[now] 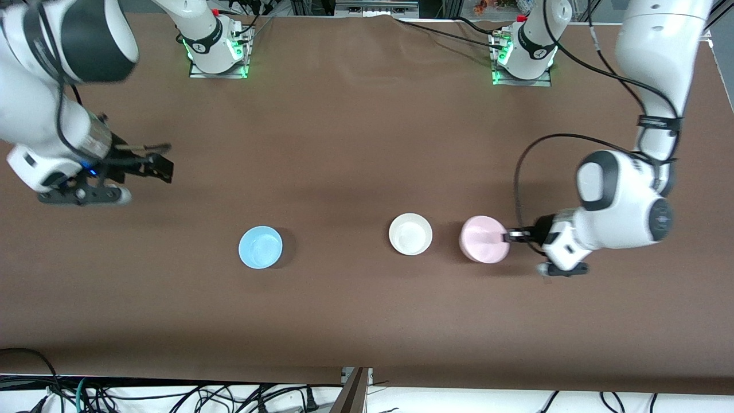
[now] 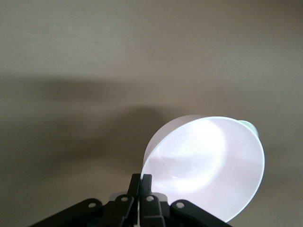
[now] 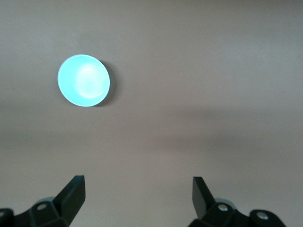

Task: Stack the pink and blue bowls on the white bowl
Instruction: 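Carry the pink bowl over the white bowl while the right gripper reaches the blue bowl, then grasp the blue bowl with the right gripper while the left gripper lowers the pink bowl, then carry the blue bowl toward the stack while the left gripper releases and withdraws, then lower the blue bowl into the pink bowl with the right gripper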

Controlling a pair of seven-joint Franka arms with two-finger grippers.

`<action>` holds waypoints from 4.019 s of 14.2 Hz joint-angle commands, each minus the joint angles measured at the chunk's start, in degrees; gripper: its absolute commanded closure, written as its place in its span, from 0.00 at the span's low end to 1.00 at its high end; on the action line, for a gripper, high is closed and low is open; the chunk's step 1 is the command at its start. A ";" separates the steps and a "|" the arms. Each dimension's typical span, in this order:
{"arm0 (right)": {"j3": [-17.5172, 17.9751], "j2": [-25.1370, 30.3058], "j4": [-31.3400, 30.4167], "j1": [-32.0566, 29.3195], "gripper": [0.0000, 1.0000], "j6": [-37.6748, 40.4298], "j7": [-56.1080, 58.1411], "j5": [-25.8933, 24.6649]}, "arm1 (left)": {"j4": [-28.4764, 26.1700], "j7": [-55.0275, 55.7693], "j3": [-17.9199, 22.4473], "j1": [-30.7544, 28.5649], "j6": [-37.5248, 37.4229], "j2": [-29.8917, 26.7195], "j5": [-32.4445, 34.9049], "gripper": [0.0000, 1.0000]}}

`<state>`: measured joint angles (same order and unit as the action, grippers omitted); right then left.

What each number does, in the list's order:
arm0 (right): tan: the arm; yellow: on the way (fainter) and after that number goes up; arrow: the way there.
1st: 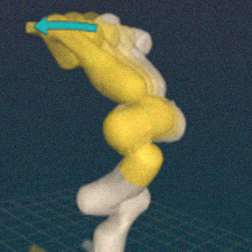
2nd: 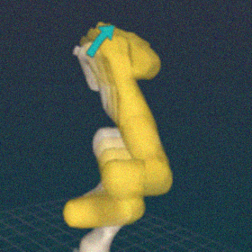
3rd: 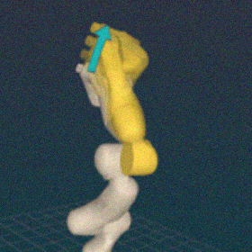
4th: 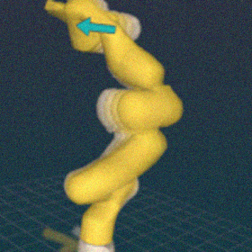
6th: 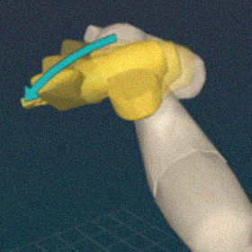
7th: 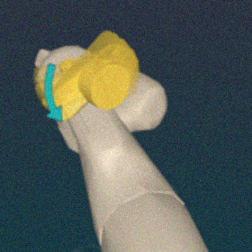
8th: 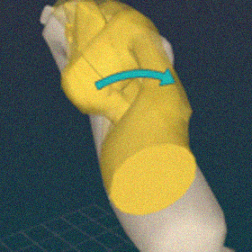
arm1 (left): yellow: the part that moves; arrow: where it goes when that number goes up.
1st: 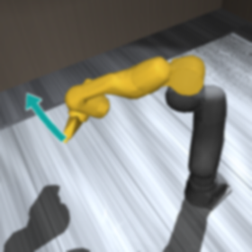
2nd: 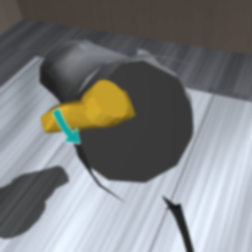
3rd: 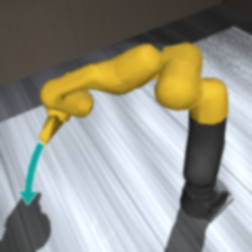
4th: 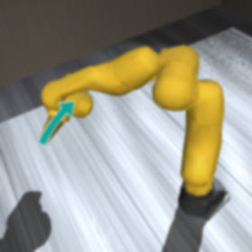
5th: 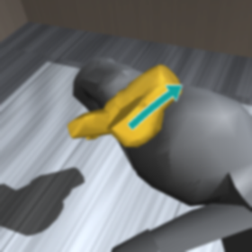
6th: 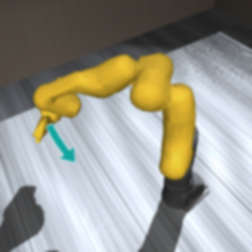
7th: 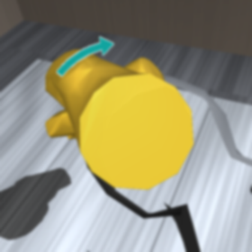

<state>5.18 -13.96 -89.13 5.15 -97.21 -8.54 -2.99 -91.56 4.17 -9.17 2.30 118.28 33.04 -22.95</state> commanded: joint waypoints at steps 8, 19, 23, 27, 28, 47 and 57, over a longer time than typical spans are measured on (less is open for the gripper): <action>0.80 -22.84 1.33 2.76 0.00 -24.05 0.98 3.34 | 6.39 21.83 -6.03 7.18 5.64 8.00 8.79 1.00; 0.80 -29.01 1.42 4.61 0.59 -32.87 1.07 3.87 | 6.13 22.10 -6.03 7.98 7.23 9.76 9.41 1.00; 0.80 -29.37 1.42 4.52 0.66 -33.48 1.07 3.96 | 6.04 22.28 -6.12 7.98 7.23 10.20 12.31 1.00; 1.06 -29.19 1.59 4.52 1.00 -33.13 0.71 5.27 | 6.04 22.37 -6.12 7.98 7.23 10.55 12.40 1.00; 1.15 -29.10 2.20 4.61 1.00 -32.87 0.71 7.19 | 5.95 22.46 -6.12 8.07 7.31 10.64 12.32 1.00; 1.06 -39.54 30.75 27.44 1.00 -25.30 -54.45 10.81 | 6.83 13.28 2.49 1.58 -14.36 -7.71 21.51 0.00; -2.27 -45.27 34.46 36.15 1.00 -33.57 -68.54 10.20 | 11.04 -1.71 9.60 -2.74 -33.09 -21.62 22.95 0.00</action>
<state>5.28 -57.49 -57.30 38.79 -130.24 -74.82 7.32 -82.26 4.11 -0.46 -0.60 89.10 11.02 -1.40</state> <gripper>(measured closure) 0.978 0.000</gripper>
